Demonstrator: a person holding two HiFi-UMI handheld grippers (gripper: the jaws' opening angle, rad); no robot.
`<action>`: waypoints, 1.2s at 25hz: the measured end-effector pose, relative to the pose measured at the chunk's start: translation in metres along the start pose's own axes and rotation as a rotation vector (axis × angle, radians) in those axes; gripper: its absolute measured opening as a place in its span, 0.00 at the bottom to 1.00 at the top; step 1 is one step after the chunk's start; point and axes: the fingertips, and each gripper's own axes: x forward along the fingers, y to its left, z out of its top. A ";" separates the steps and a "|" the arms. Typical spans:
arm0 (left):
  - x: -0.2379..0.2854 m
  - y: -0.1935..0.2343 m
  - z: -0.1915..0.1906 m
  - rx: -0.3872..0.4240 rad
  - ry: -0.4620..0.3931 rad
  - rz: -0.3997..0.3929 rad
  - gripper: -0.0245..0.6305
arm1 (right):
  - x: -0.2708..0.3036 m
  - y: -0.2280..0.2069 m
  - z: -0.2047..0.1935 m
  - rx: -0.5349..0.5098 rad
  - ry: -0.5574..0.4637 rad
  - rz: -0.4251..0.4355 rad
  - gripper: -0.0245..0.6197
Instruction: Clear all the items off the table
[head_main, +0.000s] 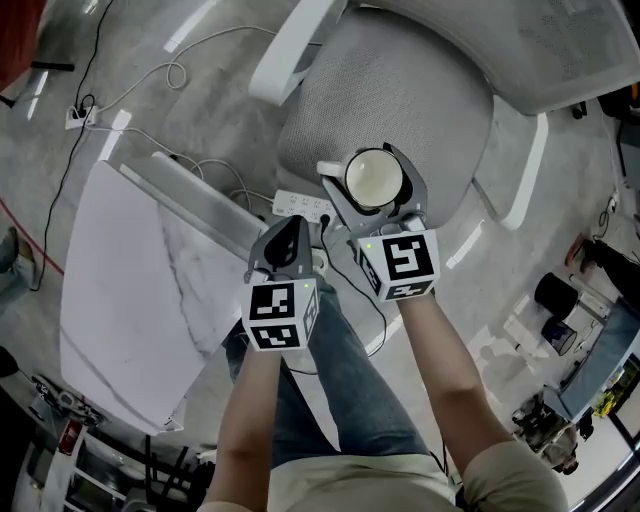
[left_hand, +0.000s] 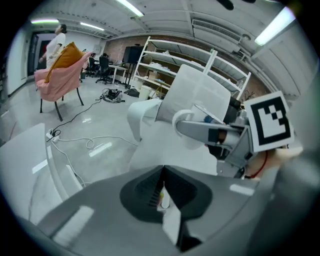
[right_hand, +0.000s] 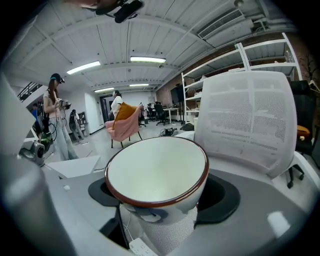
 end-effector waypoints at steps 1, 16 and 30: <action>0.006 -0.004 0.002 0.000 0.003 -0.005 0.05 | 0.001 -0.008 -0.001 0.002 0.000 -0.007 0.67; 0.082 -0.047 0.025 0.053 0.035 -0.089 0.05 | 0.036 -0.114 -0.027 0.021 0.001 -0.101 0.67; 0.115 -0.060 0.023 0.130 0.058 -0.115 0.05 | 0.078 -0.186 -0.061 0.062 0.029 -0.177 0.67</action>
